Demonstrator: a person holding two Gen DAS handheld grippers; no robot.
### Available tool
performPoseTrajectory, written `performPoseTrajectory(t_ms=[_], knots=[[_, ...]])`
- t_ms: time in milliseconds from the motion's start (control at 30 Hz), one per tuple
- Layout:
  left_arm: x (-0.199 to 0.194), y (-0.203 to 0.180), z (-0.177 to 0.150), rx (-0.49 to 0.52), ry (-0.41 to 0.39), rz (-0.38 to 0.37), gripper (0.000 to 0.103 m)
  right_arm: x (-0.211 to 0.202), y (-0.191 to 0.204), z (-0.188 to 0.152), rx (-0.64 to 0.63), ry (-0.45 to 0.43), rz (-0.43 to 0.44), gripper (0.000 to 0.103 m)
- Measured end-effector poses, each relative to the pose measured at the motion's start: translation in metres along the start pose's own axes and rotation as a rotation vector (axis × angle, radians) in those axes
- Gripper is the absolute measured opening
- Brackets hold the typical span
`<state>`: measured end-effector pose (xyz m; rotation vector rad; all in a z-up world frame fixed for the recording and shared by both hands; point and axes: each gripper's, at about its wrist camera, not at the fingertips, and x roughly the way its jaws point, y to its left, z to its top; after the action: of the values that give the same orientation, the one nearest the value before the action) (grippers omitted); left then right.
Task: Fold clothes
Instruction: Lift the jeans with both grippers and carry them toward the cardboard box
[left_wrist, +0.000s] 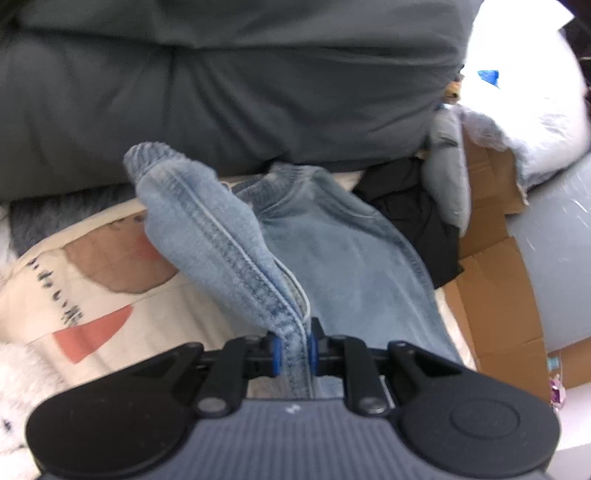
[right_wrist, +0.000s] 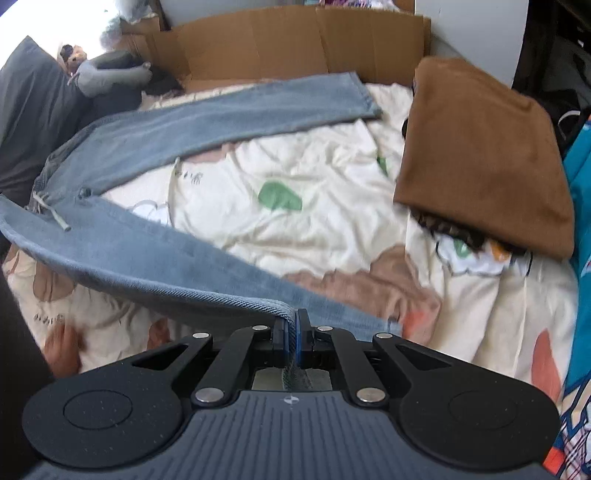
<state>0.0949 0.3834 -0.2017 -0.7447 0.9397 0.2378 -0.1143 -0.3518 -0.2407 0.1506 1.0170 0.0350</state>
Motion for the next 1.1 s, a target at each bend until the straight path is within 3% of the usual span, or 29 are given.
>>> performPoseTrajectory(t_ms=[300,600,1100], knots=[[-0.001,-0.035,0.027,-0.004,0.005,-0.094,0.014,-0.017,-0.001,0.057,-0.010,-0.087,-0.068,0.001],[0.015,-0.054,0.042,-0.008,0.018,-0.074,0.014,-0.011,0.000,0.114,-0.072,-0.103,-0.104,0.001],[0.058,-0.086,0.063,-0.019,0.032,-0.046,0.013,0.037,-0.015,0.200,-0.137,-0.097,-0.124,0.001]])
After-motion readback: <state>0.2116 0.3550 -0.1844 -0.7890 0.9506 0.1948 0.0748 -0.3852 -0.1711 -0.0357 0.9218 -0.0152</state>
